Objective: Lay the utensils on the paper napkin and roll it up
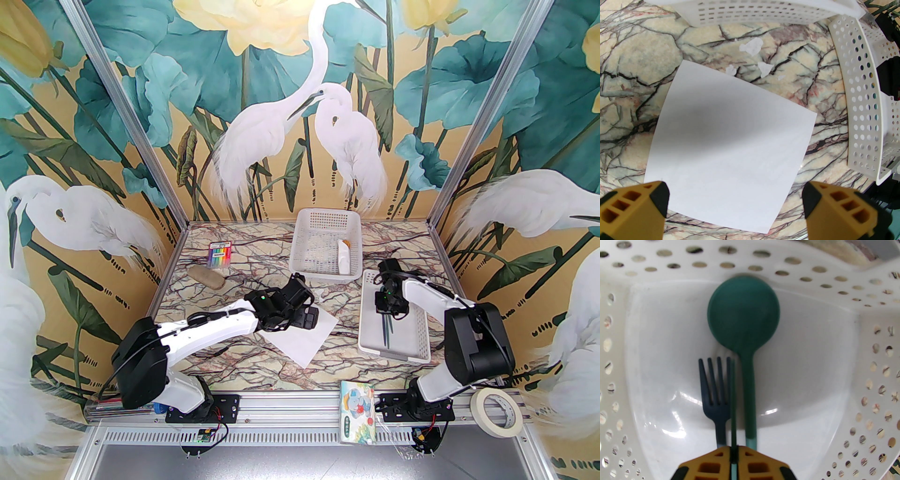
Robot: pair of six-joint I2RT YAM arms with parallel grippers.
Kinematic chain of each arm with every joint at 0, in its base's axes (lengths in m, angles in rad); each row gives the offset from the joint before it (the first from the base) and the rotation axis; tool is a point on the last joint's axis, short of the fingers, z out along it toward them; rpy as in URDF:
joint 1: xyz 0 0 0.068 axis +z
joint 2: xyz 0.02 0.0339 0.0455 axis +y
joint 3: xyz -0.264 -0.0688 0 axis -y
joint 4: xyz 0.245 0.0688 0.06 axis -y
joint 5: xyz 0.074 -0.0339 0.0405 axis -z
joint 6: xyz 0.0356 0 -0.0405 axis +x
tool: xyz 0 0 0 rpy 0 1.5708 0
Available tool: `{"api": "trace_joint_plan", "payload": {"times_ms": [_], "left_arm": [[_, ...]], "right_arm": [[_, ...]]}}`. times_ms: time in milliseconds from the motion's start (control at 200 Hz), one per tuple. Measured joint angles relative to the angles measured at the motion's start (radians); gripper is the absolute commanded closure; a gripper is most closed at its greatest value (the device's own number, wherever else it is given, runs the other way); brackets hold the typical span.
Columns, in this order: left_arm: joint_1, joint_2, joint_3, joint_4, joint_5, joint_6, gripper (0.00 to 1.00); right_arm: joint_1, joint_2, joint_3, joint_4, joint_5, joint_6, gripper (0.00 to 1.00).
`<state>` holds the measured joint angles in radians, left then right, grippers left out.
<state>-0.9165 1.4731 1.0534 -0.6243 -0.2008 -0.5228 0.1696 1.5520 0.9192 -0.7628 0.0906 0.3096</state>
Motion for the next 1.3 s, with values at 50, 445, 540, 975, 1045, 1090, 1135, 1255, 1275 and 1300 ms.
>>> {"api": "trace_joint_plan", "payload": {"times_ms": [50,445,540,975,1045,1090,1135,1255,1275,1300], "left_arm": [[0.006,-0.013,-0.007,0.002,0.0,0.0,0.01],[0.103,-0.155,-0.136,0.062,0.04,-0.032,0.0],[0.123,-0.193,-0.162,0.083,0.047,-0.042,0.01],[0.138,-0.42,-0.309,0.154,-0.018,-0.092,0.01],[0.138,-0.484,-0.344,0.163,-0.036,-0.099,0.01],[0.138,-0.525,-0.364,0.162,-0.05,-0.106,0.01],[0.138,-0.56,-0.378,0.161,-0.063,-0.111,0.01],[0.138,-0.635,-0.41,0.162,-0.085,-0.114,0.01],[0.138,-0.644,-0.415,0.162,-0.087,-0.114,0.01],[0.138,-0.653,-0.421,0.162,-0.089,-0.115,0.01]], "right_arm": [[0.0,-0.013,0.0,-0.006,0.003,0.0,0.88],[0.009,-0.127,0.034,-0.089,0.007,0.0,0.88],[0.028,-0.17,0.084,-0.122,0.01,0.003,0.88],[0.349,-0.193,0.301,-0.164,-0.074,0.092,0.88],[0.418,-0.156,0.319,-0.126,-0.111,0.12,0.88],[0.462,-0.122,0.327,-0.099,-0.133,0.138,0.88],[0.496,-0.084,0.334,-0.072,-0.151,0.152,0.88],[0.571,0.029,0.346,-0.003,-0.19,0.194,0.88],[0.578,0.044,0.346,0.008,-0.195,0.2,0.88],[0.587,0.065,0.346,0.02,-0.201,0.208,0.88]]}}
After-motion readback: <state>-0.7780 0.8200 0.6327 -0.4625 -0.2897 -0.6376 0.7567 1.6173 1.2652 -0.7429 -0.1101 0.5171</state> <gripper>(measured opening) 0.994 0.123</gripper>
